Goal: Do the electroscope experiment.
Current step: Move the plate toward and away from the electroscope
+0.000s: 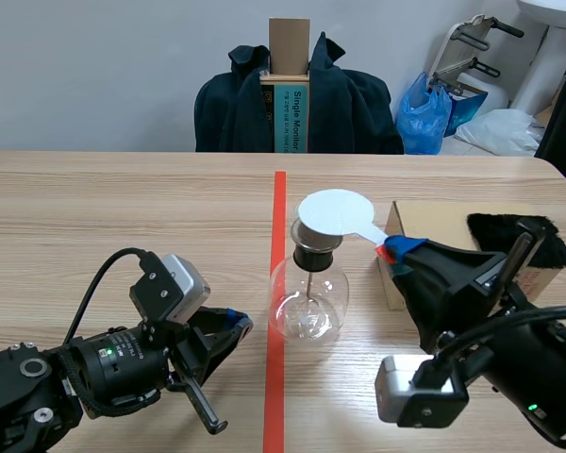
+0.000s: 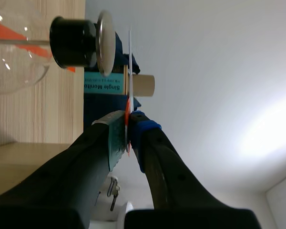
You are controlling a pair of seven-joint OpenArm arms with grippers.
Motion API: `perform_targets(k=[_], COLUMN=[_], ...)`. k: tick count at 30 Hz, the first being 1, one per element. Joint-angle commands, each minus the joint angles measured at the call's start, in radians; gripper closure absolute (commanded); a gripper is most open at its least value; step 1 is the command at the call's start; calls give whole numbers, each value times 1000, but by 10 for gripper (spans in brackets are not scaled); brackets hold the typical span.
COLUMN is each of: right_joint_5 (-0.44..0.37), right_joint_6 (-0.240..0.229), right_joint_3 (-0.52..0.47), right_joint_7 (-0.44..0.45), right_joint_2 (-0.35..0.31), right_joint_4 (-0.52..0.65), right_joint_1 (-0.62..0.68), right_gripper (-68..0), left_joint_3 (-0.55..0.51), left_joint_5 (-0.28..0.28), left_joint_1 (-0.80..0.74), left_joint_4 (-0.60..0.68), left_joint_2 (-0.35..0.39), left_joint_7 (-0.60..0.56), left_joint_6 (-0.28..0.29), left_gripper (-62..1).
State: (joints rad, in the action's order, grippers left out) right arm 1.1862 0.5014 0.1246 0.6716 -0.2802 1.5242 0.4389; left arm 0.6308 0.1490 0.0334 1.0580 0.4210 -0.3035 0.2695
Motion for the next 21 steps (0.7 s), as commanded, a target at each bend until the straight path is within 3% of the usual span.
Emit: perform_targets(k=[1,13,21], right_joint_5=[-8,-8,-8], right_joint_6=[11,7,7], right_joint_3=[-8,-8,-8], right_joint_7=[-23,-237,-293], right_joint_2=[-16,-16,-16], right_joint_4=[15,15,15], right_joint_1=[-3,-3,-3], right_gripper=[-8,-8,-8], left_joint_3=[-3,-3,-3], left_joint_5=[3,3,3], left_joint_1=[6,6,6], left_joint_4=[26,26,26], left_joint_2=[-5,-5,-5], left_joint_7=[-13,-13,-13], left_joint_6=[2,2,2], left_gripper=[-26,-26,-26])
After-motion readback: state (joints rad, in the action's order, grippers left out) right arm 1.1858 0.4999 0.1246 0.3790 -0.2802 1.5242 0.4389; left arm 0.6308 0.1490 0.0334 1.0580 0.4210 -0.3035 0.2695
